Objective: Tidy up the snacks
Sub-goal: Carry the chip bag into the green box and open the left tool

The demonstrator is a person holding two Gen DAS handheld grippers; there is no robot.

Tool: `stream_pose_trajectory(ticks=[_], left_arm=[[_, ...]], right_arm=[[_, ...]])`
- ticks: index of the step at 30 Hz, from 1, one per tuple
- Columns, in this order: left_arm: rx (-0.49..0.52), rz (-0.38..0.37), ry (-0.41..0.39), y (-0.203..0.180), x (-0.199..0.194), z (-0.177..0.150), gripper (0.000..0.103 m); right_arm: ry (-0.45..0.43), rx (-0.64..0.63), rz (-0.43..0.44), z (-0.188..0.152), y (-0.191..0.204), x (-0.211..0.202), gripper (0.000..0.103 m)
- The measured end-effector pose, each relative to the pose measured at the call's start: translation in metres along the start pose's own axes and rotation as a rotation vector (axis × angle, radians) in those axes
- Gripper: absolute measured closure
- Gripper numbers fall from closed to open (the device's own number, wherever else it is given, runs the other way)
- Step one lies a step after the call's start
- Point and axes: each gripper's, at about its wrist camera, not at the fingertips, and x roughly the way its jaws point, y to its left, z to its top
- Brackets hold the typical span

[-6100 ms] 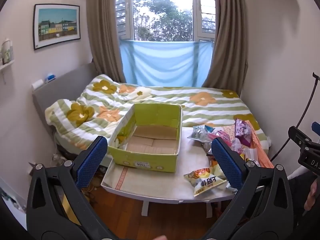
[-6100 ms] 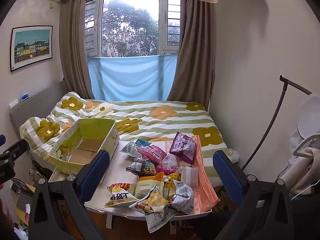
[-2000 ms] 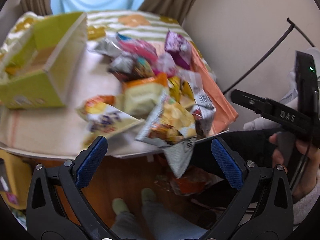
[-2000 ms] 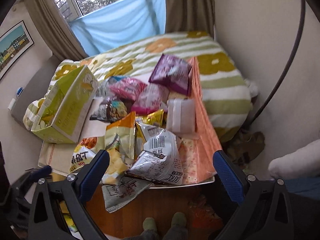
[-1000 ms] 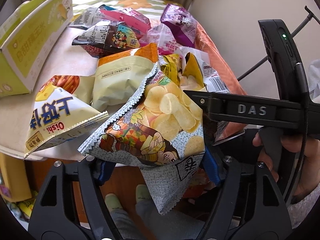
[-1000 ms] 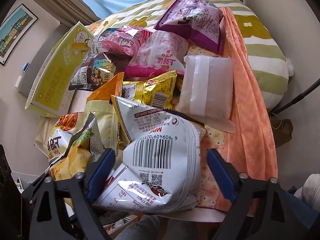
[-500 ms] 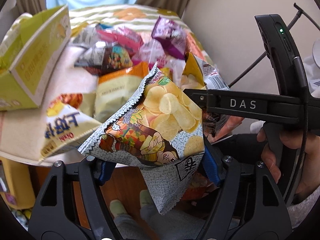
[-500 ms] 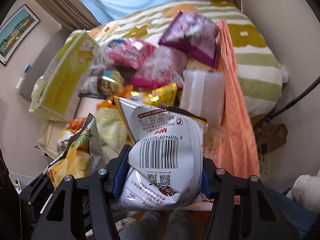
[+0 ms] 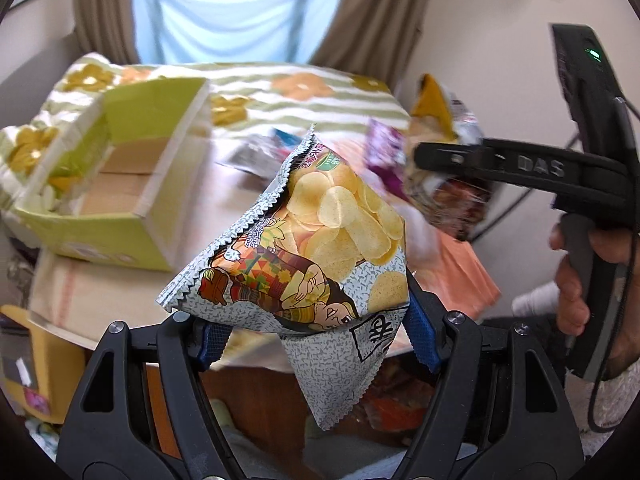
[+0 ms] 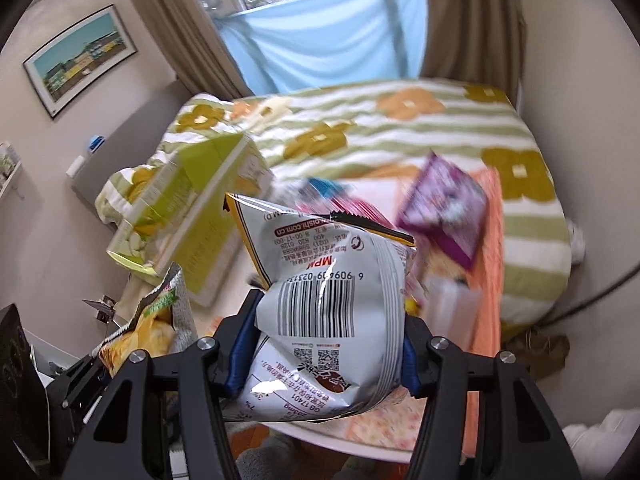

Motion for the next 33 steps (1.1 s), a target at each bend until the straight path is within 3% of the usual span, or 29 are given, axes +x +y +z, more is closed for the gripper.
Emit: stream_pose_trajectory(ticks=[9, 14, 19, 25, 30, 32, 33], left_arm=[[-0.031, 0.1, -0.056, 0.136, -0.028, 0.068, 0.033], [-0.027, 0.133, 0.003, 0.224, -0.012, 0.105, 0.032], [-0.035, 0.11, 0.102, 0.291, 0.027, 0.124, 0.032], [0.008, 0.083, 0.21, 0.319, 0.074, 0.118, 0.032], [0.031, 0.076, 0.268, 0.32, 0.098, 0.112, 0.03], [0.044, 0.09, 0.276, 0.317, 0.102, 0.111, 0.024], [0.046, 0.105, 0.271, 0.317, 0.102, 0.11, 0.015]], right_arm=[[-0.042, -0.053, 0.05, 0.049, 0.101, 0.033, 0.049], [-0.033, -0.046, 0.069, 0.073, 0.157, 0.071, 0.049], [-0.011, -0.03, 0.045, 0.087, 0.203, 0.111, 0.049], [0.045, -0.005, -0.009, 0.088, 0.229, 0.147, 0.049], [0.103, 0.017, -0.043, 0.084, 0.234, 0.171, 0.049], [0.119, 0.021, -0.047, 0.085, 0.233, 0.176, 0.049], [0.125, 0.023, -0.047, 0.086, 0.236, 0.179, 0.049]])
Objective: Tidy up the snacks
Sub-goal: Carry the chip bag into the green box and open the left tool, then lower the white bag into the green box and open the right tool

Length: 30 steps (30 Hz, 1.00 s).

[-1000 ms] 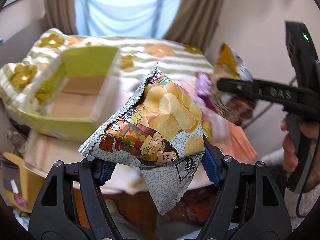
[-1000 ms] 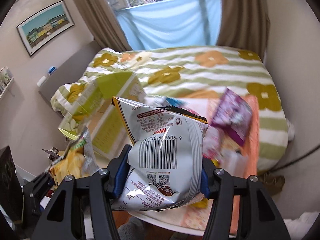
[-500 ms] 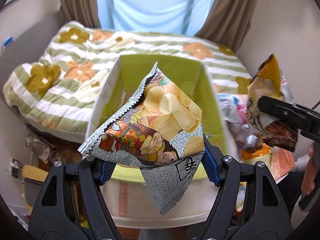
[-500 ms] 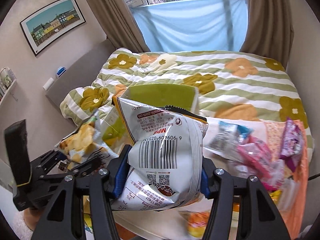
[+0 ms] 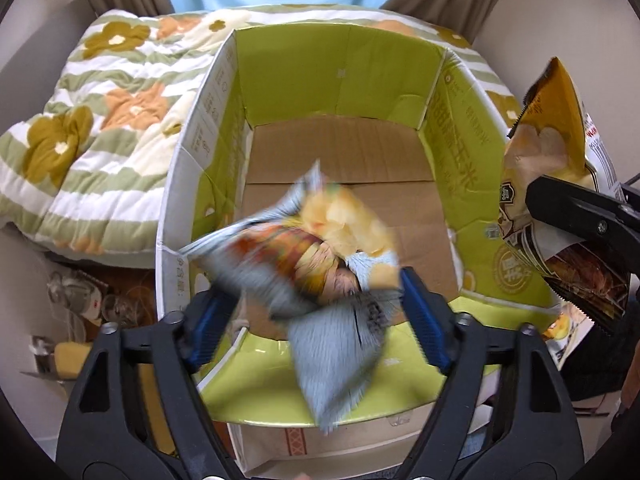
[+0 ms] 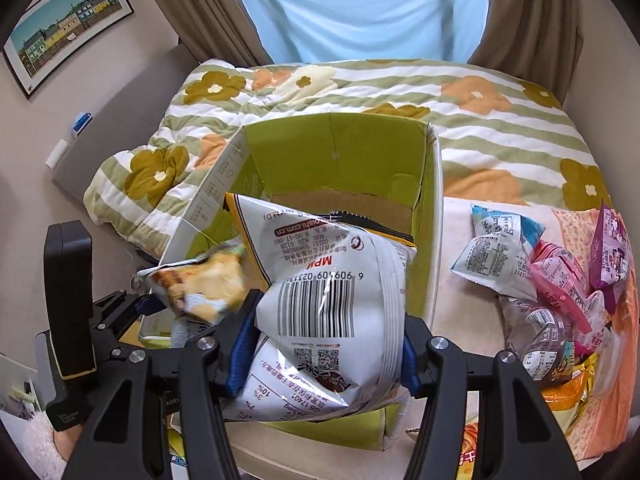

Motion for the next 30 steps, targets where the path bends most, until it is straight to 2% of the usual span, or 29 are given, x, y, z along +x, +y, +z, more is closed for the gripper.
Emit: stream_pose_trajectory(ticks=[1, 2, 11, 18, 22, 24, 26, 27, 28, 30], left_arm=[[-0.005, 0.006, -0.006, 0.0, -0.001, -0.002, 0.009], [-0.013, 0.014, -0.011, 0.001, -0.002, -0.003, 0.008], [-0.047, 0.149, -0.039, 0.005, -0.026, -0.024, 0.008], [-0.1, 0.158, -0.054, 0.019, -0.036, -0.034, 0.008], [-0.103, 0.163, -0.058, 0.021, -0.039, -0.037, 0.008], [-0.105, 0.165, -0.067, 0.022, -0.043, -0.04, 0.008], [-0.107, 0.173, -0.068, 0.022, -0.044, -0.041, 0.008], [-0.108, 0.177, -0.069, 0.023, -0.046, -0.043, 0.008], [-0.109, 0.177, -0.071, 0.024, -0.047, -0.044, 0.008], [-0.115, 0.173, -0.072, 0.026, -0.049, -0.047, 0.008]], right_arm=[[0.004, 0.002, 0.008, 0.001, -0.001, 0.002, 0.049], [0.005, 0.001, 0.015, 0.001, -0.002, 0.003, 0.049], [0.032, -0.024, 0.087, 0.007, -0.001, 0.011, 0.049], [0.045, -0.084, 0.089, 0.007, 0.017, 0.028, 0.049], [0.049, -0.053, 0.079, 0.005, 0.012, 0.035, 0.047], [0.058, -0.023, 0.081, 0.005, 0.009, 0.038, 0.039], [0.055, -0.007, 0.097, 0.004, 0.007, 0.038, 0.014], [0.046, -0.003, 0.101, 0.003, 0.007, 0.035, 0.008], [0.029, -0.003, 0.104, 0.002, 0.007, 0.031, 0.003], [-0.008, -0.004, 0.1, -0.001, 0.006, 0.023, 0.003]])
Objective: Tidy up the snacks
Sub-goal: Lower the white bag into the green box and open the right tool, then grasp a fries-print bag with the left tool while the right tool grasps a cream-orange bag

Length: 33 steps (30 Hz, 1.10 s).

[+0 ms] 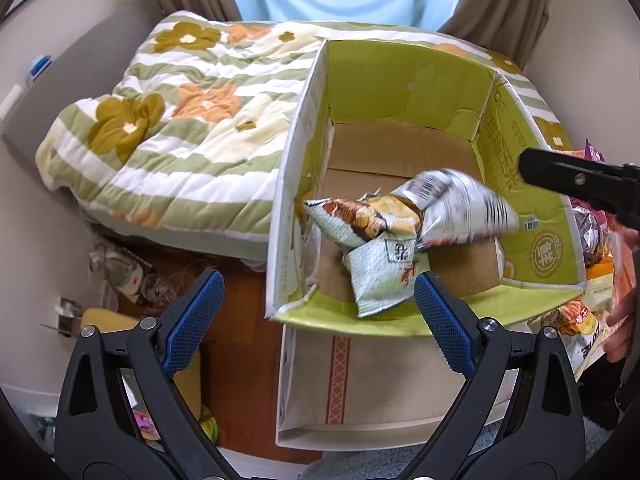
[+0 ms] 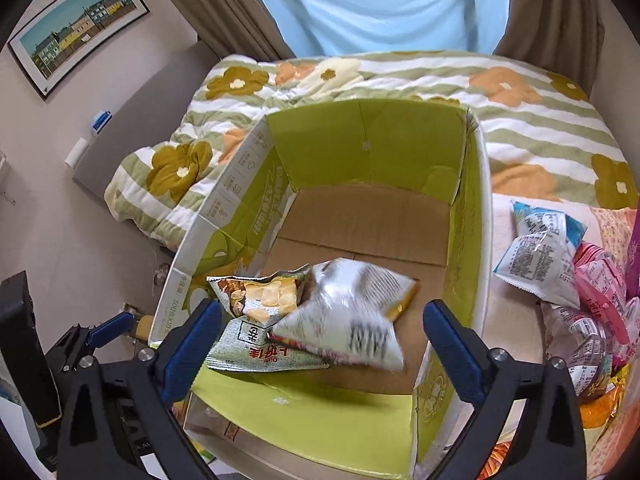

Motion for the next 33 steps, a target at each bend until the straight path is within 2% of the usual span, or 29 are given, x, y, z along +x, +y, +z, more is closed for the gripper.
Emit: stream_pose_trajectory(ticks=[12, 17, 20, 24, 33], left_arm=[[0.01, -0.038, -0.042, 0.013, -0.024, -0.007, 0.008], [0.048, -0.085, -0.067, 0.007, -0.039, -0.005, 0.008], [0.078, -0.131, -0.079, -0.002, -0.045, -0.004, 0.008], [0.123, -0.197, -0.087, -0.022, -0.052, -0.007, 0.008], [0.17, -0.246, -0.095, -0.075, -0.065, -0.015, 0.008]], right_arm=[[-0.019, -0.036, -0.048, -0.016, 0.011, -0.025, 0.003], [-0.081, -0.017, -0.062, -0.024, 0.017, -0.053, 0.003], [-0.108, 0.02, -0.074, -0.031, 0.014, -0.07, 0.003], [-0.144, 0.053, -0.142, -0.042, 0.006, -0.095, 0.003], [-0.184, 0.118, -0.245, -0.064, -0.049, -0.144, 0.003]])
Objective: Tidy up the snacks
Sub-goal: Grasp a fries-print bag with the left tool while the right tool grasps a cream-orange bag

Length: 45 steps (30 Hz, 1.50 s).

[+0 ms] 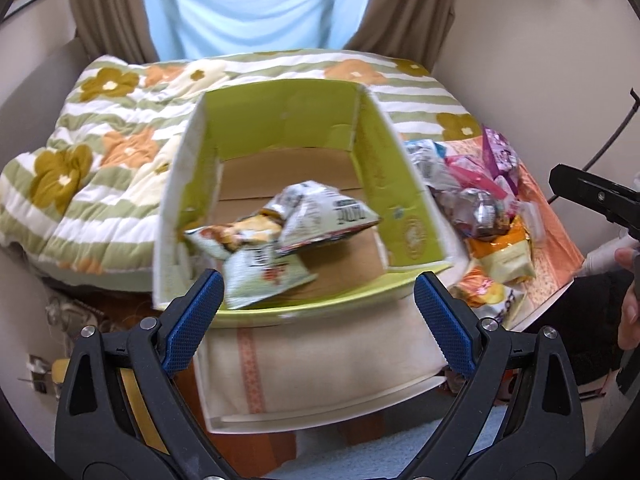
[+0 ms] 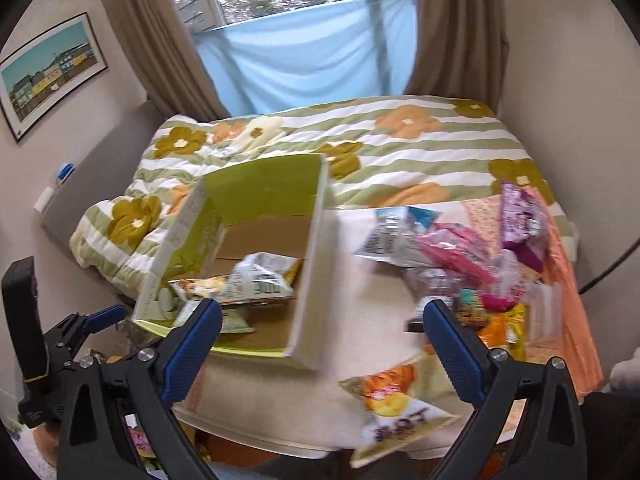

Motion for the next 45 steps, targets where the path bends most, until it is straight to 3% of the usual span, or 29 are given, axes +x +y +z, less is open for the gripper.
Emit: stream_pose_trajectory(ticks=[5, 9, 13, 21, 25, 36, 42, 45], left_arm=[[-0.019, 0.018, 0.018, -0.042, 0.007, -0.005, 0.008], [-0.066, -0.005, 0.065, -0.076, 0.019, -0.01, 0.008], [-0.115, 0.019, 0.09, -0.109, 0.033, -0.011, 0.008], [-0.249, 0.045, 0.163, -0.148, 0.07, -0.02, 0.008], [-0.284, 0.038, 0.221, -0.16, 0.093, -0.027, 0.008], [-0.321, -0.013, 0.349, -0.171, 0.154, -0.045, 0.008], [-0.318, -0.013, 0.383, -0.168, 0.168, -0.056, 0.008], [-0.314, -0.022, 0.402, -0.166, 0.175, -0.061, 0.018]], right_arm=[[0.03, 0.002, 0.026, -0.003, -0.051, -0.001, 0.003], [0.072, -0.068, 0.061, -0.004, -0.087, 0.002, 0.003], [0.119, -0.189, 0.129, -0.008, -0.118, 0.012, 0.003], [0.181, -0.463, 0.182, -0.024, -0.151, 0.041, 0.003], [0.2, -0.603, 0.239, -0.035, -0.156, 0.058, 0.003], [0.221, -0.952, 0.222, -0.076, -0.145, 0.09, 0.003], [0.245, -1.038, 0.227, -0.092, -0.135, 0.105, 0.003], [0.26, -1.07, 0.218, -0.1, -0.131, 0.114, 0.003]])
